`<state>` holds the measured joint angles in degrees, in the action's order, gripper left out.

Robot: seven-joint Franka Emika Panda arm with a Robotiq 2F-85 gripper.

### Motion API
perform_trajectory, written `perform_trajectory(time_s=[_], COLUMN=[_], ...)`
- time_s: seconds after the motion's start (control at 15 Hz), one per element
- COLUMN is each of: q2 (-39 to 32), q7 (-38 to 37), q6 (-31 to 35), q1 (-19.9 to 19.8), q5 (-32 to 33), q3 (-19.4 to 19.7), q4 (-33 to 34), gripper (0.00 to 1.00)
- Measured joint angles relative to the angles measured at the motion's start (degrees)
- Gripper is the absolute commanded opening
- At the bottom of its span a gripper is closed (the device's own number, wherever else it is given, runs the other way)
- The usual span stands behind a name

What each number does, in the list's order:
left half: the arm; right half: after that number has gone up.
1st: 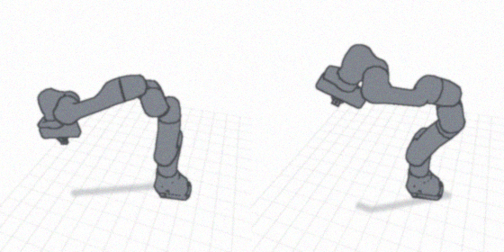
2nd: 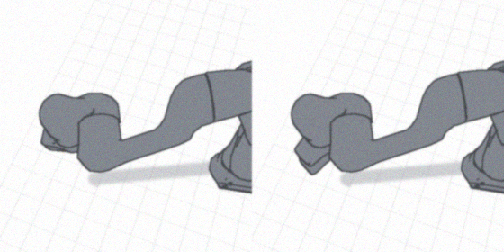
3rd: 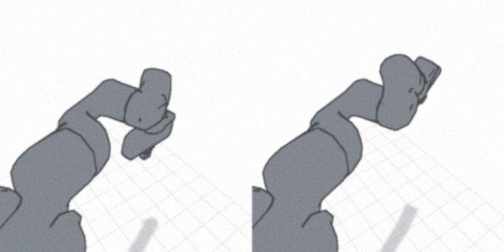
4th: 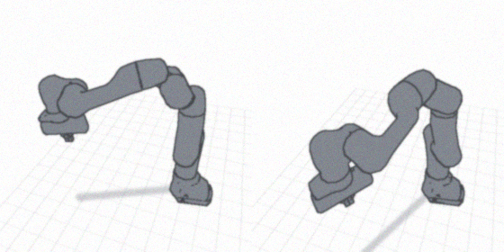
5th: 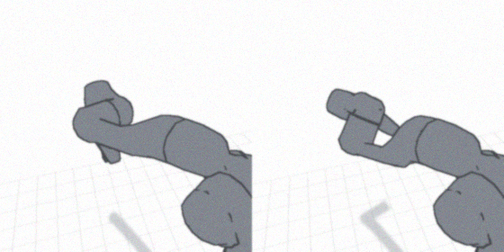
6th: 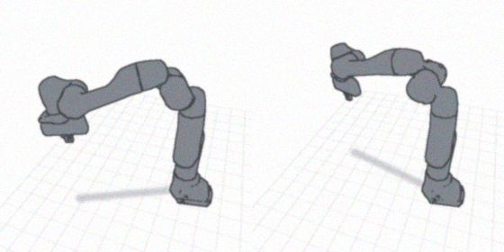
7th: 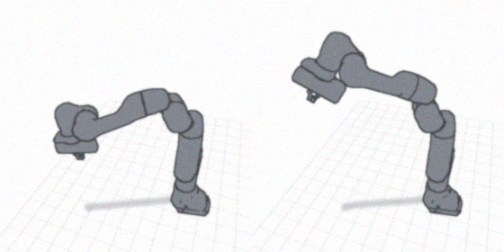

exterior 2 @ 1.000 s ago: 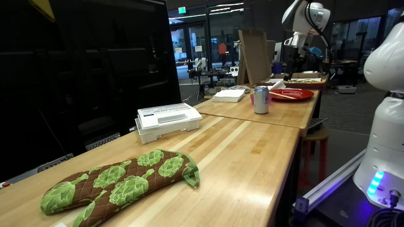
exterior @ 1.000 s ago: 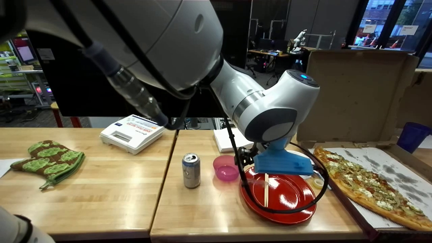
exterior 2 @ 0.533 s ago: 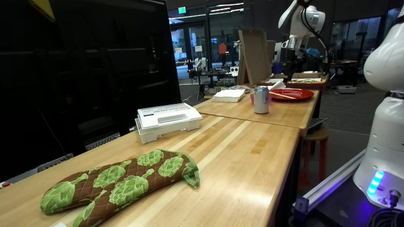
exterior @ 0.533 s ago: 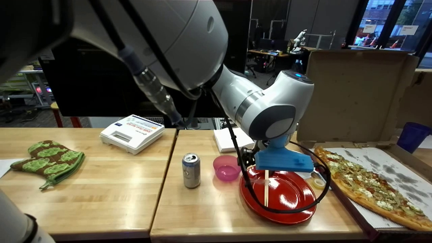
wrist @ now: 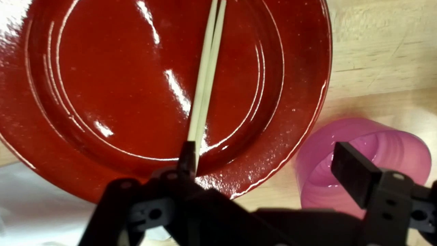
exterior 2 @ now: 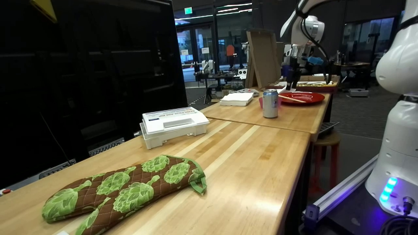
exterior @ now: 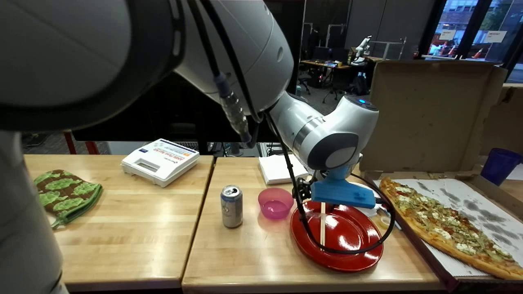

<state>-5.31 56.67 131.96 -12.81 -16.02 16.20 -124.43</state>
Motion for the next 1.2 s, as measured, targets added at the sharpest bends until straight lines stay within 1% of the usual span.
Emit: perform_trajectory(time_s=[0.33, 0.73, 1.0, 1.2], q2=[-4.84, -8.59, -10.29, -10.24], q7=[-2.99, -3.99, -3.04, -0.68], q6=[0.95, 1.23, 1.23, 1.49], q1=[-0.61, -2.88, -3.88, -4.44], q5=[0.0, 0.15, 1.37, 1.45], q3=[-1.31, -2.28, -3.12, -3.68], q4=[3.84, 7.35, 7.24, 6.31], gripper=[1.0, 1.0, 1.0, 1.0])
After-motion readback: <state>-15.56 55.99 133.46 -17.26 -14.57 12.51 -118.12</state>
